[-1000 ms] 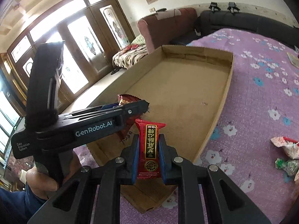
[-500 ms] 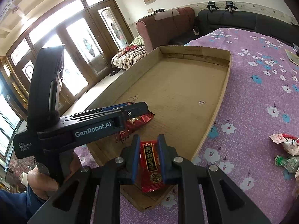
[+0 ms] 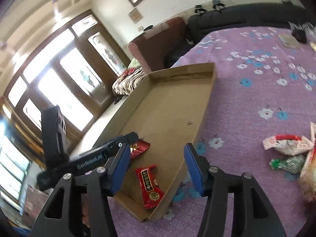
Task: Organize snacks
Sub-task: 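Open both tools to drop the red candy bar and foil packet into the box, then move both tools back to the snack pile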
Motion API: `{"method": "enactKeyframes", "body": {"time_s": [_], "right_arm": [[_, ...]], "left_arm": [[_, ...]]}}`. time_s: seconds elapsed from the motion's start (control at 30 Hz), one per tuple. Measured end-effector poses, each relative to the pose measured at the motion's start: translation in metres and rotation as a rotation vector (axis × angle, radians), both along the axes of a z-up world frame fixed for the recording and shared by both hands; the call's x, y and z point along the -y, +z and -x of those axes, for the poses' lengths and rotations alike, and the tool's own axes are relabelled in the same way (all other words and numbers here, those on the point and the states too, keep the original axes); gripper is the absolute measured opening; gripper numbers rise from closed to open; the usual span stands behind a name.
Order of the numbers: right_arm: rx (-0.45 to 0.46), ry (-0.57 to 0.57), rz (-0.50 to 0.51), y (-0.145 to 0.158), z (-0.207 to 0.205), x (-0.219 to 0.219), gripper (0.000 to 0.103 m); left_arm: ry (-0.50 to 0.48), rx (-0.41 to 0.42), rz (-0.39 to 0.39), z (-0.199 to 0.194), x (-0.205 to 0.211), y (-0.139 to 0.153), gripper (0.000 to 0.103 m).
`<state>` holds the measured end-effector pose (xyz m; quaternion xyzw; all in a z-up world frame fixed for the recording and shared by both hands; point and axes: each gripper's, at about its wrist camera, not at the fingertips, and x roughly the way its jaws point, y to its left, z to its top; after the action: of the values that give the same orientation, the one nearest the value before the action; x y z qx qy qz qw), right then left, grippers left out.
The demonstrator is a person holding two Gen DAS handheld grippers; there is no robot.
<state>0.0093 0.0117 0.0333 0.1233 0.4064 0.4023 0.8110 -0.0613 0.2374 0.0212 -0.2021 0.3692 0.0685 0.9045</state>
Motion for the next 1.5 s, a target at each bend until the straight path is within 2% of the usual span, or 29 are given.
{"method": "enactKeyframes", "body": {"time_s": [0.13,0.3,0.4,0.47,0.63,0.8,0.93,0.97,1.1,1.23,1.37,1.5], "right_arm": [[-0.011,-0.027,-0.023,0.010,-0.001,0.019,0.056],[0.036,-0.067,-0.001,0.023,0.002,0.056,0.056],[0.077,-0.130,0.042,0.026,-0.004,0.086,0.056],[0.087,-0.188,0.049,0.025,-0.011,0.109,0.056],[0.012,-0.326,-0.068,0.018,-0.034,0.173,0.057],[-0.007,-0.394,-0.105,0.018,-0.043,0.205,0.057],[-0.046,-0.433,-0.136,0.012,-0.050,0.216,0.057],[-0.057,-0.443,-0.147,0.010,-0.051,0.218,0.057],[-0.076,-0.441,-0.166,0.008,-0.053,0.222,0.057],[-0.080,-0.439,-0.167,0.007,-0.053,0.222,0.057],[-0.094,-0.436,-0.177,0.005,-0.053,0.222,0.057],[-0.093,-0.434,-0.179,0.003,-0.053,0.222,0.057]], "left_arm": [[-0.001,0.014,-0.006,0.002,0.001,0.002,0.054],[-0.003,0.046,-0.050,0.008,0.008,0.009,0.057],[-0.006,0.059,-0.077,0.011,0.017,0.014,0.057],[-0.022,0.075,-0.065,0.013,0.023,0.021,0.057],[-0.119,0.095,-0.075,0.008,0.062,0.047,0.058],[-0.305,0.031,-0.022,-0.022,0.118,0.053,0.058],[-0.395,-0.056,0.048,-0.056,0.160,0.046,0.058],[-0.404,-0.070,0.051,-0.065,0.168,0.044,0.058],[-0.409,-0.096,-0.027,-0.097,0.197,0.037,0.056],[-0.405,-0.170,-0.017,-0.131,0.205,0.017,0.035],[-0.431,-0.210,-0.020,-0.140,0.211,0.001,0.034],[-0.482,-0.238,0.007,-0.126,0.216,-0.005,0.034]]}}
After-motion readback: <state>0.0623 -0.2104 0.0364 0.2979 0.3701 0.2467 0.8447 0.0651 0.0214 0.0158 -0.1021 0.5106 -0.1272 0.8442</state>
